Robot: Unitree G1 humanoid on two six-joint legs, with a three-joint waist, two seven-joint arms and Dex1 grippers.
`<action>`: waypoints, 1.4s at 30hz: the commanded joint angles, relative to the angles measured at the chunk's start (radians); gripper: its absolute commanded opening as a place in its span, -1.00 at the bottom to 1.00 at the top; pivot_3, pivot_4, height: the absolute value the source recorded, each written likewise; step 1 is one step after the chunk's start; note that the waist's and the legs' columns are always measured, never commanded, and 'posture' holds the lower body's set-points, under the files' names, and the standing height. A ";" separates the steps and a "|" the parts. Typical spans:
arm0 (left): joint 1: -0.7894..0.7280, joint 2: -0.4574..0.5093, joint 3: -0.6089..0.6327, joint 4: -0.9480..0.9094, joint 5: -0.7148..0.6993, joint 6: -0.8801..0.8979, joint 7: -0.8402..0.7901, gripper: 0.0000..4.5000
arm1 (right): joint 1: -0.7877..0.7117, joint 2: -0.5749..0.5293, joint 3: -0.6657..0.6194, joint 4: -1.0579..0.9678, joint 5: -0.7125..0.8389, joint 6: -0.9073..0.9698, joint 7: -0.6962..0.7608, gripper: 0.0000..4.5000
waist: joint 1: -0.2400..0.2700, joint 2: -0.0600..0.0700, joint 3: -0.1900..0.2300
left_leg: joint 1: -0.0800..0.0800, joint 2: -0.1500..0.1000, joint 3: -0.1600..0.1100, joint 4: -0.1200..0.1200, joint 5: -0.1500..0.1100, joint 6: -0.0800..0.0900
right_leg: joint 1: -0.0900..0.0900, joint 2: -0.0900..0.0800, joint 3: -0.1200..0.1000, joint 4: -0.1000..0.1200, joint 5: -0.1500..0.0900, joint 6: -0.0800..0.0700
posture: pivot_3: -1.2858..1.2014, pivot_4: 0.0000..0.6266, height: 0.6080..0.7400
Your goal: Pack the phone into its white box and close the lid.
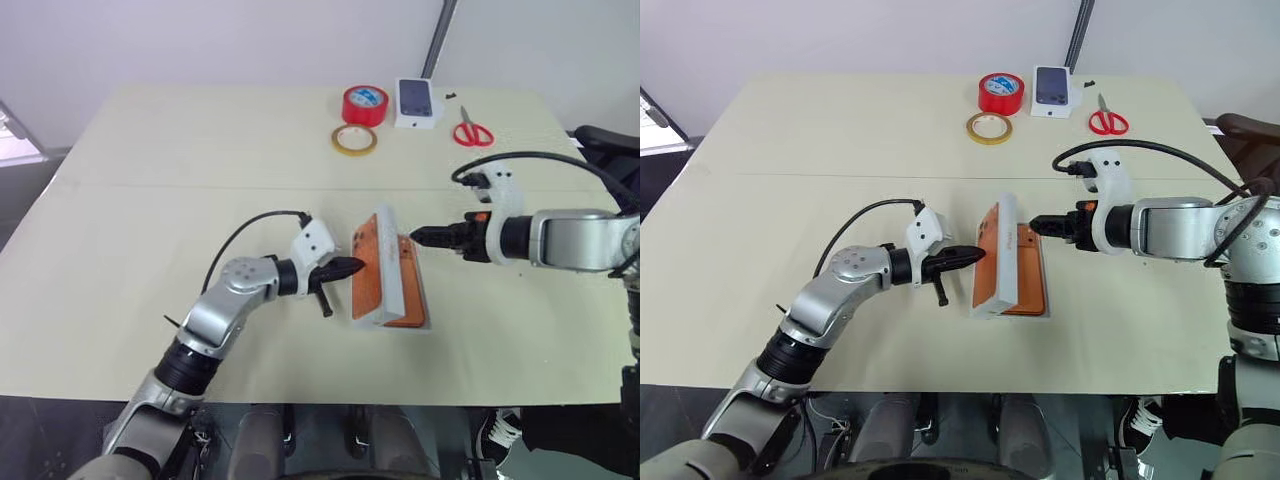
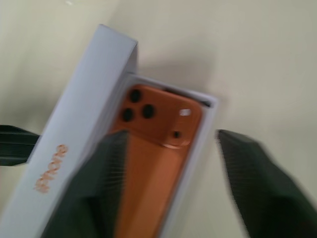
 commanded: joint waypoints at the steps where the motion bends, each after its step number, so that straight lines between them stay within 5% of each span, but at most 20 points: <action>1: -0.008 -0.022 0.004 -0.016 -0.006 0.012 0.010 -1.00 | 0.000 -0.031 0.002 -0.072 -0.141 -0.037 0.138 -0.41 | 0.000 0.000 0.000 | 0.000 0.000 0.000 0.000 0.000 0.000 | 0.000 0.000 0.000 0.000 0.000 0.000 | 0.03 -0.52 0.93; 3: -0.001 -0.033 0.012 -0.023 -0.013 0.027 0.019 -1.00 | 0.003 -0.040 0.015 -0.105 -0.216 -0.053 0.208 -0.89 | 0.000 0.000 0.000 | 0.000 0.000 0.000 0.000 0.000 0.000 | 0.000 0.000 0.000 0.000 0.000 0.000 | 0.03 -0.52 0.93; 4: 0.004 -0.037 0.016 -0.031 -0.016 0.033 0.022 -1.00 | 0.008 -0.044 0.020 -0.120 -0.248 -0.059 0.237 -0.98 | -0.001 0.000 0.000 | 0.000 0.000 0.000 0.000 0.000 0.000 | 0.000 0.000 0.000 0.000 0.000 0.000 | 0.03 -0.52 0.93; 9: 0.029 -0.027 0.104 -0.100 -0.071 0.086 0.051 -1.00 | 0.055 -0.136 0.156 -0.251 -0.584 -0.234 0.419 -0.98 | -0.001 0.000 0.000 | -0.001 0.000 0.000 0.000 0.000 0.000 | -0.001 0.000 0.000 0.000 -0.001 -0.001 | 0.03 -0.52 0.93; 18: 0.031 0.100 0.121 -0.100 -0.045 0.153 0.035 -1.00 | 0.123 -0.156 0.256 -0.291 -0.839 -0.303 0.621 -0.98 | 0.001 0.000 0.000 | -0.001 0.000 0.000 0.001 0.000 0.000 | -0.001 -0.001 0.000 0.000 -0.001 -0.002 | 0.03 -0.52 0.93; 22: 0.030 0.137 0.041 -0.085 -0.005 0.148 -0.008 -1.00 | 0.143 -0.127 0.256 -0.305 -0.897 -0.305 0.659 -0.98 | 0.000 0.000 0.000 | -0.001 0.000 0.000 0.001 0.000 0.000 | -0.001 -0.002 0.000 0.000 -0.001 -0.002 | 0.03 -0.52 0.93; 42: -0.011 -0.019 -0.070 -0.021 0.043 0.147 0.019 -1.00 | 0.180 -0.072 0.221 -0.356 -1.016 -0.283 0.760 -0.98 | 0.001 0.000 0.000 | -0.001 -0.001 0.000 0.002 0.000 0.000 | -0.001 -0.002 0.000 0.001 -0.001 -0.002 | 0.03 -0.52 0.93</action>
